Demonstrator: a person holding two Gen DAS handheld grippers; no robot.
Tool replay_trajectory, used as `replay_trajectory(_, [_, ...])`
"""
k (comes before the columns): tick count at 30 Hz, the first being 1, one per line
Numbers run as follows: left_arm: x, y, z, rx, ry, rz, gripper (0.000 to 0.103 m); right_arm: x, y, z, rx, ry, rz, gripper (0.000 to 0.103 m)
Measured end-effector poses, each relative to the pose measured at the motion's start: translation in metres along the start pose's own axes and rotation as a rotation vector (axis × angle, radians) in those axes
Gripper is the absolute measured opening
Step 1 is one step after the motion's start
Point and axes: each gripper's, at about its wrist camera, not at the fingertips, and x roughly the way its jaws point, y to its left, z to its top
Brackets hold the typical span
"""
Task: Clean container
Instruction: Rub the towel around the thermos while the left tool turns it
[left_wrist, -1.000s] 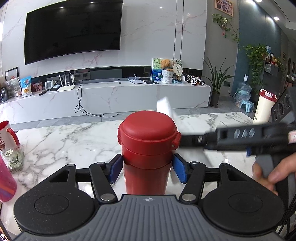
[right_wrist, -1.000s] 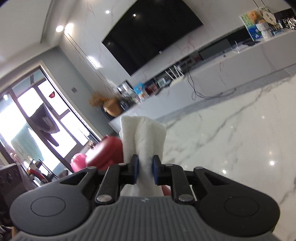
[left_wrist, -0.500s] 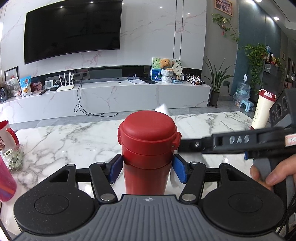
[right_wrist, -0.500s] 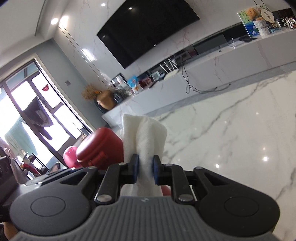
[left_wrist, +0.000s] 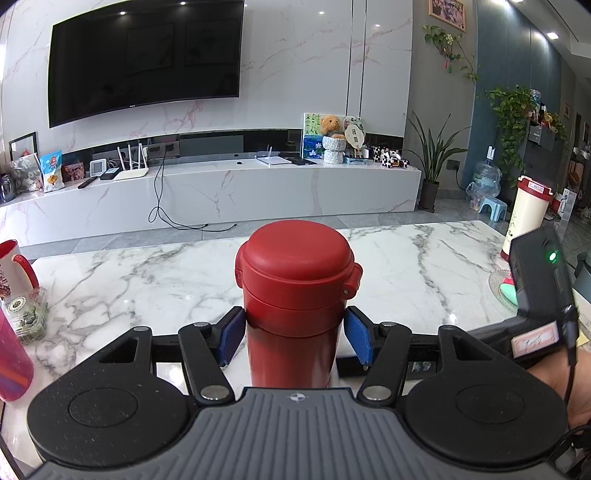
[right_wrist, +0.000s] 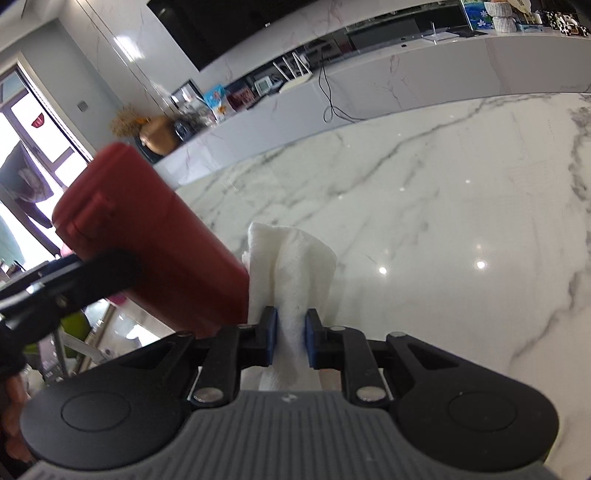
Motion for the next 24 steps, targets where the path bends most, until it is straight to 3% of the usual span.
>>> replay_trajectory(7, [-0.001, 0.001, 0.001, -0.01, 0.004, 0.003, 0.057, 0.011, -0.001, -0.003, -0.009, 0.032, -0.031, 0.019])
replay_trajectory(11, [0.0, 0.001, -0.001, -0.087, 0.001, 0.019, 0.061, 0.013, 0.0, -0.003, -0.01, 0.034, -0.033, 0.019])
replay_trajectory(18, [0.001, -0.022, -0.007, -0.138, -0.028, 0.163, 0.062, 0.013, 0.0, -0.003, -0.008, 0.033, -0.032, 0.02])
replay_trajectory(24, [0.005, -0.029, -0.006, -0.141, -0.022, 0.206, 0.061, 0.013, -0.001, -0.001, -0.007, 0.034, -0.031, 0.02])
